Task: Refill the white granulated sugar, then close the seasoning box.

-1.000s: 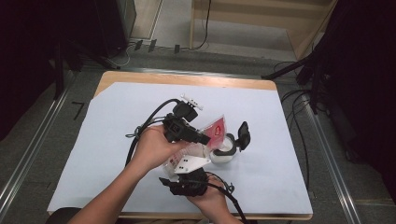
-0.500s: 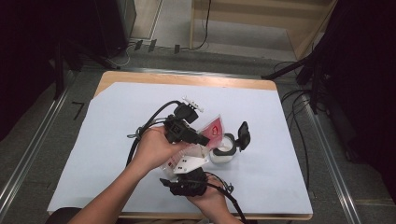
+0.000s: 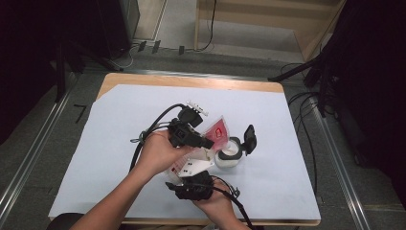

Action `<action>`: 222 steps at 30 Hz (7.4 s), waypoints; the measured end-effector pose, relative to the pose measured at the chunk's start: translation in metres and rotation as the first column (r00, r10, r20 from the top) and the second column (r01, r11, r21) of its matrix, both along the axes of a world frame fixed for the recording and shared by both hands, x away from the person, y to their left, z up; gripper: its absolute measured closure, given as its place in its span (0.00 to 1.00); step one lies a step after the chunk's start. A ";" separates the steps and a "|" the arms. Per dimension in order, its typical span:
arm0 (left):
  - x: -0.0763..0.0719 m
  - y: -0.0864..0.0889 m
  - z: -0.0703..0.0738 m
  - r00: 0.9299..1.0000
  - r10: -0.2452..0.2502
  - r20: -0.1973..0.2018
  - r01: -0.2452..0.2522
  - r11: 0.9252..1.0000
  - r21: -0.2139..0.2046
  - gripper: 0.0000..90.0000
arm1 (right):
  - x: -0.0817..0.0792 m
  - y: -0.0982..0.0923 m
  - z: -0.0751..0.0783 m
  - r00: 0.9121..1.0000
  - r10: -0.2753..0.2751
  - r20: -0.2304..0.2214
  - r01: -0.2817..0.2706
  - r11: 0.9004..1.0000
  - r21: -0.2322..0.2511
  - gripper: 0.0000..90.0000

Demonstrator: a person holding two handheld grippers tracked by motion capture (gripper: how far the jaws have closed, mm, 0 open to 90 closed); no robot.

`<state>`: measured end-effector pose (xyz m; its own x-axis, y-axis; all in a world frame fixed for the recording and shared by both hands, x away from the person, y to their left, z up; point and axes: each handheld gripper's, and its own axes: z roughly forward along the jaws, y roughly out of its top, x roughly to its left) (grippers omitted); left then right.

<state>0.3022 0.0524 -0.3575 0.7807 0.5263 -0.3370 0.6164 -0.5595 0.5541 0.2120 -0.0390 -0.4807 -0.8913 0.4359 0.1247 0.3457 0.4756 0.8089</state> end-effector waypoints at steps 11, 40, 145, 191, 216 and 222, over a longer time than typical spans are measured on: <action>-0.004 0.012 0.018 1.000 -0.010 0.027 0.012 0.998 -0.064 0.94 | 0.004 -0.006 0.007 1.000 -0.018 0.025 0.018 1.000 0.013 0.63; -0.006 0.067 0.054 0.990 -0.014 0.137 0.045 0.972 -0.232 0.95 | 0.038 -0.046 0.025 0.984 -0.179 0.003 0.179 0.982 0.068 0.62; 0.026 0.200 -0.032 0.921 0.371 0.116 -0.331 0.905 -0.268 0.79 | 0.057 -0.069 0.030 0.985 -0.151 -0.080 0.152 0.988 0.009 0.55; -0.008 0.215 -0.024 0.933 0.293 0.208 -0.259 0.950 -0.176 0.49 | 0.059 -0.086 0.048 0.984 -0.163 -0.078 0.164 0.986 0.015 0.55; -0.016 0.254 -0.038 0.911 0.382 0.159 -0.367 0.923 -0.112 0.45 | 0.066 -0.092 0.049 0.981 -0.171 -0.088 0.172 0.985 0.003 0.55; -0.015 0.261 -0.045 0.899 0.401 0.176 -0.389 0.916 -0.099 0.45 | 0.066 -0.093 0.051 0.980 -0.175 -0.091 0.176 0.984 0.006 0.55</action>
